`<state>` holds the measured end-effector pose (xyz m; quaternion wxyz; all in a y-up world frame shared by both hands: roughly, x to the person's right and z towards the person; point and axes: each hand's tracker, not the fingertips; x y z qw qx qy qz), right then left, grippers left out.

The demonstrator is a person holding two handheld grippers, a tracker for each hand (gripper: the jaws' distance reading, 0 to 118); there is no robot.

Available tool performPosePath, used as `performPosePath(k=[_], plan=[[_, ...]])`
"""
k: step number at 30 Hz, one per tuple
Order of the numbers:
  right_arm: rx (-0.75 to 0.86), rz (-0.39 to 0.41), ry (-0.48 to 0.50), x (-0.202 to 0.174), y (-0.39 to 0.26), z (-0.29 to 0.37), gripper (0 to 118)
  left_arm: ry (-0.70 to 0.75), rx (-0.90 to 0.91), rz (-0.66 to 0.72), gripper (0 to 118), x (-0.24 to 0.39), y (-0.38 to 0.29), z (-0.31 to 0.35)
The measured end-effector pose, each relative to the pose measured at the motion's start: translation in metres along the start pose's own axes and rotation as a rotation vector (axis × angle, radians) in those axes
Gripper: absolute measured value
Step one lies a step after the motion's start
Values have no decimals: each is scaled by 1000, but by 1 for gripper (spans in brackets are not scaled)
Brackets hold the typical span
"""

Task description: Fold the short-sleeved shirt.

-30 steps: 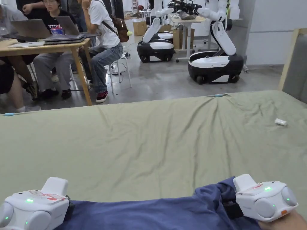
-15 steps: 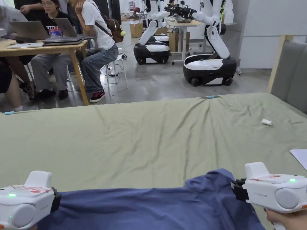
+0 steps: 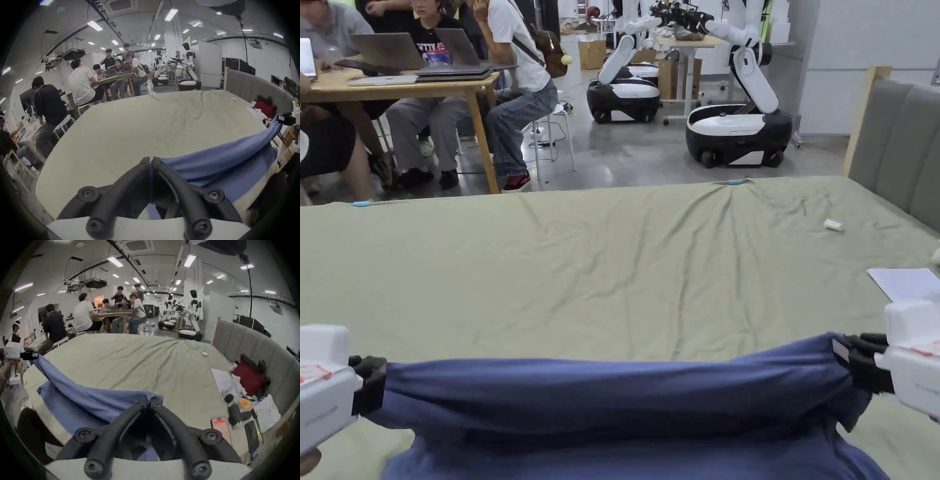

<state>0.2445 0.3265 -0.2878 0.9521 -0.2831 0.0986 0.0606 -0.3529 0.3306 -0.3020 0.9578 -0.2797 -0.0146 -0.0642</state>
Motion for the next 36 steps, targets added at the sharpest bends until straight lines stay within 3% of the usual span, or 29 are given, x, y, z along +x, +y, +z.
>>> performPosePath(k=[4, 9, 10, 11, 12, 13, 14, 15, 18, 22, 24, 25, 26, 27, 28, 29, 31, 36], plan=[[-114, -12, -7, -21, -61, -1, 3, -16, -126, -6, 0, 3, -57, 1], [-189, -101, -39, -33, -99, -16, 3, -7, -177, 37, 1, 13, -89, -12], [-187, -117, -56, -35, -99, -16, 4, -11, -174, 44, 8, 15, -90, -11], [-175, -125, -52, -36, -97, -13, 13, -23, -151, 49, 24, 16, -89, -7], [-165, -136, -50, -28, -94, -13, 33, -23, -85, 46, 54, 19, -85, -1], [-163, -140, -61, -31, -84, -10, 65, 1, -41, 35, 91, 23, -79, 6], [-158, -123, -82, -37, -72, -8, 80, 29, -12, 21, 110, 30, -67, 11], [-135, -100, -91, -43, -61, -7, 86, 44, 18, 15, 114, 36, -57, 13], [-11, -52, -121, -74, -12, -3, 88, 47, 113, -10, 113, 67, -15, 10], [107, -63, -122, -114, 33, -24, 93, 18, 144, 20, 112, 103, 25, -20], [131, -75, -112, -123, 44, -35, 93, 17, 146, 37, 103, 115, 37, -28], [149, -79, -114, -130, 49, -38, 92, 22, 148, 42, 90, 120, 41, -30], [169, -85, -115, -135, 52, -39, 88, 31, 150, 43, 79, 124, 42, -30], [181, -88, -110, -138, 53, -40, 75, 37, 150, 42, 63, 125, 43, -31], [195, -95, -108, -137, 53, -44, 35, 34, 144, 41, 29, 125, 43, -33], [204, -95, -117, -140, 54, -47, 4, 33, 140, 45, 0, 125, 42, -34], [228, -78, -154, -145, 53, -47, 0, 62, 149, 50, 0, 120, 36, -32], [230, -58, -131, -151, 54, -44, 0, 62, 150, 44, 0, 107, 26, -32]])
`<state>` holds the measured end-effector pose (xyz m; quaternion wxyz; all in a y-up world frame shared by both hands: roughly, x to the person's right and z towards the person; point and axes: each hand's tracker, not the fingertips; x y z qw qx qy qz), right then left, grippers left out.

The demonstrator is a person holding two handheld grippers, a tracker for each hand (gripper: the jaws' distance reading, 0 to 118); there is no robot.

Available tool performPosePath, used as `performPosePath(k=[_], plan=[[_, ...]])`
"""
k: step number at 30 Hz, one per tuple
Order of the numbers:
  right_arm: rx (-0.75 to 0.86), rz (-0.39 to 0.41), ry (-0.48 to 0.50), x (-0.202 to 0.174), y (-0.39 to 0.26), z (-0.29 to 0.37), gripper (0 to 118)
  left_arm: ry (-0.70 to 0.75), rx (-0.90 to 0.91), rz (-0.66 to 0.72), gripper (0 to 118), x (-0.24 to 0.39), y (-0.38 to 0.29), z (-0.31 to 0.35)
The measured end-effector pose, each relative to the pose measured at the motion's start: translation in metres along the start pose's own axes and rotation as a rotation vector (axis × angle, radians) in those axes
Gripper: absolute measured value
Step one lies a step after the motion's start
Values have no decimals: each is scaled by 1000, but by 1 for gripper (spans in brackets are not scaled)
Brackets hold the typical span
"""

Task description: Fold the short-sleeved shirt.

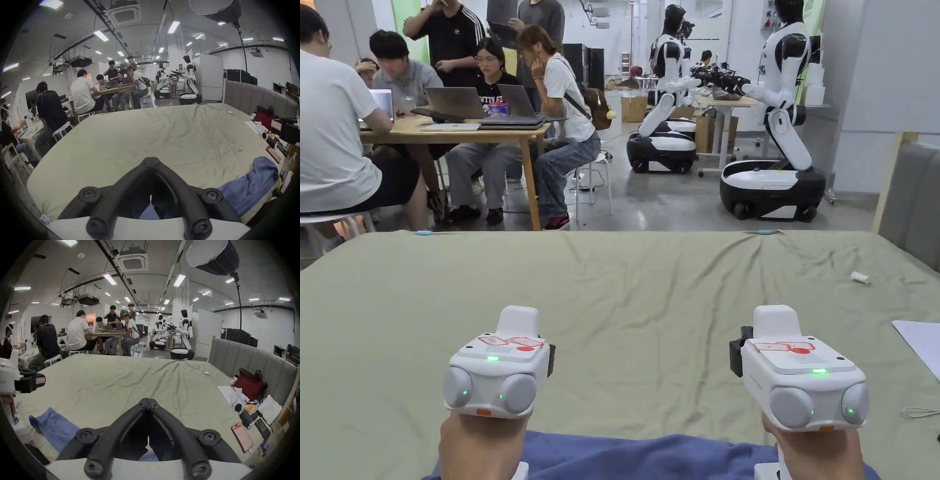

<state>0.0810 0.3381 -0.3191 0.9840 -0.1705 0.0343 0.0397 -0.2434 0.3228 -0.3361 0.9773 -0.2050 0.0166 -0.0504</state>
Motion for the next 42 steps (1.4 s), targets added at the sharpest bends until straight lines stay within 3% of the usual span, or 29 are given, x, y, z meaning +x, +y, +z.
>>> performPosePath(k=[10, 14, 15, 16, 17, 18, 19, 22, 26, 28, 30, 32, 34, 36, 38, 39, 41, 42], plan=[[-13, 27, 36, -32, -6, -7, 0, 36, -99, 231, 0, -95, -39, 24], [-18, 47, 55, -50, -6, -1, 0, -76, -165, 407, 0, -143, -64, 29], [-20, 50, 58, -53, -7, -1, 0, -86, -166, 445, 16, -152, -71, 30], [-24, 56, 64, -56, -8, -2, 0, -100, -173, 502, 63, -163, -81, 29], [-25, 61, 68, -59, -8, -3, 0, -112, -200, 557, 101, -172, -92, 26], [-26, 67, 69, -62, -9, -3, 0, -136, -224, 616, 118, -180, -99, 22], [-27, 72, 67, -64, -9, -4, 0, -190, -213, 698, 112, -188, -111, 20], [-30, 75, 71, -70, -6, -5, 0, -391, -310, 1010, 116, -204, -154, 1], [-28, 72, 72, -68, -3, -10, 0, -506, -345, 1325, 115, -192, -221, -26], [-28, 74, 67, -67, -1, -8, 0, -565, -203, 1342, 115, -182, -222, -26], [-23, 80, 62, -64, 1, -8, 0, -648, -253, 1411, 107, -168, -220, -40], [-23, 81, 56, -64, 4, -4, 0, -633, -290, 1399, 70, -151, -215, -53], [-25, 73, 52, -62, 5, -5, 0, -547, -403, 1338, 11, -127, -213, -69], [-30, 68, 49, -60, 2, -5, 0, -439, -436, 1232, 9, -113, -212, -73], [-35, 71, 45, -60, 1, -6, 0, -462, -349, 1244, 7, -112, -204, -69], [-38, 75, 45, -60, -1, -6, 0, -383, -327, 1223, 7, -113, -199, -66], [-42, 76, 42, -53, -2, -11, 0, -342, -301, 1145, 7, -118, -191, -64], [-45, 75, 44, -52, -3, -12, 0, -272, -312, 1041, 7, -120, -184, -63]])
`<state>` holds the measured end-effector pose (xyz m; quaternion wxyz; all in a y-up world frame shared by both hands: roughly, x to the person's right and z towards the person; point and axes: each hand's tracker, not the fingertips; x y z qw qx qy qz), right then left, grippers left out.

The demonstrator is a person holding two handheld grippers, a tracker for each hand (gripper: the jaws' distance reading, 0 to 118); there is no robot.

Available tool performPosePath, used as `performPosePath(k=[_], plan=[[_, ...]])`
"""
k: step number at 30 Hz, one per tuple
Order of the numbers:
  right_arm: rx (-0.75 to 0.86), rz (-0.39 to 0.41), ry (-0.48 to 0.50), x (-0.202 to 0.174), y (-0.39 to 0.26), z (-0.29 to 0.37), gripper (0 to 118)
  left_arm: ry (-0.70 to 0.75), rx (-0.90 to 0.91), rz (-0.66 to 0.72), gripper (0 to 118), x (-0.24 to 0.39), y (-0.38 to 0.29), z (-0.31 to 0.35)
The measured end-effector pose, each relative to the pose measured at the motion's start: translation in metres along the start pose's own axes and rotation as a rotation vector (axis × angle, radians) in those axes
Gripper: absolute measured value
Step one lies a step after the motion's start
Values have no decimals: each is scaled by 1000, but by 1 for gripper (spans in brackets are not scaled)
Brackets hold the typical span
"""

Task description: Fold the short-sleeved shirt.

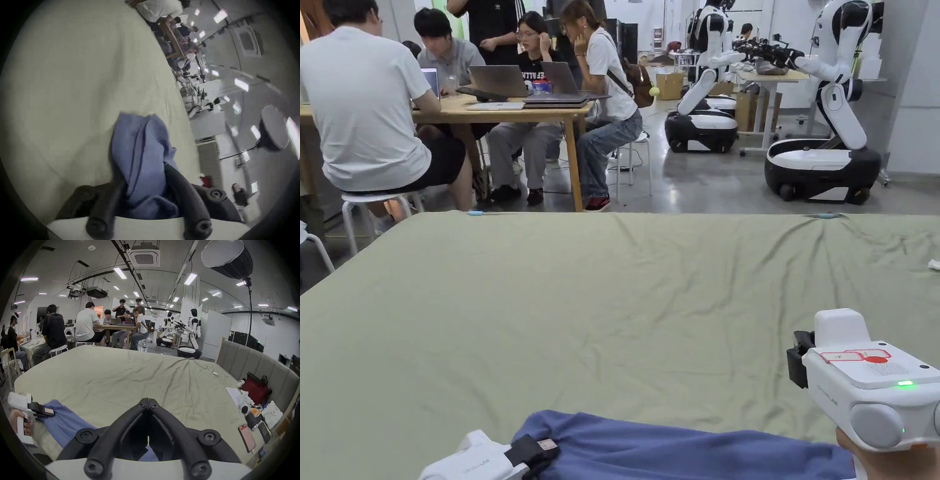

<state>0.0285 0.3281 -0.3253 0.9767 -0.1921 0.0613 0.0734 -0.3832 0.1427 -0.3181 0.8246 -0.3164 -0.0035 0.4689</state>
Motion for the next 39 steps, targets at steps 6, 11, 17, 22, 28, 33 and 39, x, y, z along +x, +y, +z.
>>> performPosePath(k=[6, 11, 17, 22, 28, 33, 39], plan=[[1, -4, 3, 5, -3, -2, 0, 269, 106, -606, 7, 70, -3, 14], [10, -9, -6, 18, -3, 3, 0, 233, 206, -1066, 7, 179, -68, 12], [23, -2, -28, 36, -8, 9, 0, 155, 58, -1457, 7, 261, -212, -49], [10, -11, -25, 55, -20, 7, 0, 213, -141, -1511, 7, 251, -226, -54], [5, -38, -5, 66, -25, 3, 0, 108, -114, -1318, 106, 219, -204, -23], [12, -54, 15, 73, -29, -3, 0, -111, -3, -945, 104, 241, -148, 20], [15, -68, 35, 76, -30, 1, 0, 80, -129, -684, 0, 189, -94, -6]])
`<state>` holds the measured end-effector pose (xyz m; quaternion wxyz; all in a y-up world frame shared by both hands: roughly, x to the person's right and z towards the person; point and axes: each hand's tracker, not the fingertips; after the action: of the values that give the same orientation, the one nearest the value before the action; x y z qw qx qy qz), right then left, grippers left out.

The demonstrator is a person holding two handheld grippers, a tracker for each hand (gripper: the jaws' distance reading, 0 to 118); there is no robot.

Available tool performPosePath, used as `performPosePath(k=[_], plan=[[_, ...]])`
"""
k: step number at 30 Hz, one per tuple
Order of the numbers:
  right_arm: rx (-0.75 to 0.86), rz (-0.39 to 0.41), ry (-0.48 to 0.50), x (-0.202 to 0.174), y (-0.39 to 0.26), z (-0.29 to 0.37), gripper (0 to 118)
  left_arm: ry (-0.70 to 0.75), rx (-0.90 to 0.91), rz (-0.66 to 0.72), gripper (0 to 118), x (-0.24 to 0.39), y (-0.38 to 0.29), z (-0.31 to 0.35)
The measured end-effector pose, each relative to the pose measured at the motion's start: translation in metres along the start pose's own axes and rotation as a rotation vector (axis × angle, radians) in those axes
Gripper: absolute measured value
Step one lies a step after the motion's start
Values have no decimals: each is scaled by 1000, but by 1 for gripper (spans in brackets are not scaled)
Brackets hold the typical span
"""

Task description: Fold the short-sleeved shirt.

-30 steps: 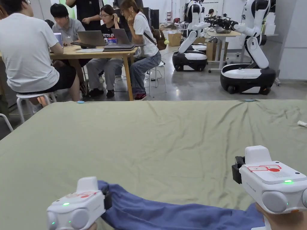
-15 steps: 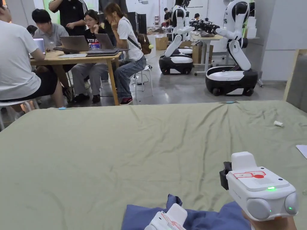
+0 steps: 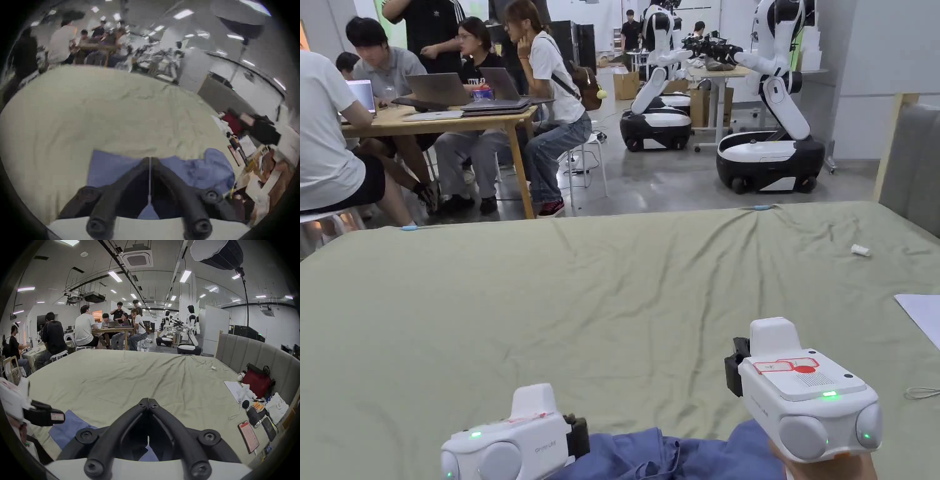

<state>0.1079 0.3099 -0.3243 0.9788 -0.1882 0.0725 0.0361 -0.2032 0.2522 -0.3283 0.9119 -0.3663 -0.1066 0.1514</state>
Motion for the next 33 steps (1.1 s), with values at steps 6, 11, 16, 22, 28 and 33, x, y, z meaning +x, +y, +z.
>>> performPosePath(k=[6, 11, 16, 22, 28, 33], plan=[[-6, -11, -6, 9, -5, -4, 0, -228, -178, -13, 0, 22, -44, -32], [-6, -17, -19, 19, -8, -1, 0, -283, -195, -6, 0, 54, -67, -56], [-9, -10, -26, 21, -7, 6, 0, -199, -10, -30, 0, 43, -55, -27], [-5, -6, -13, 11, -6, 5, 0, -104, 108, 73, 0, -18, -25, 24], [-7, 8, -6, 5, -4, -1, 0, -54, 157, 345, 116, -91, -38, 33], [-11, 20, 6, -1, -4, -3, 0, -223, 80, 688, 115, -141, -59, 6]])
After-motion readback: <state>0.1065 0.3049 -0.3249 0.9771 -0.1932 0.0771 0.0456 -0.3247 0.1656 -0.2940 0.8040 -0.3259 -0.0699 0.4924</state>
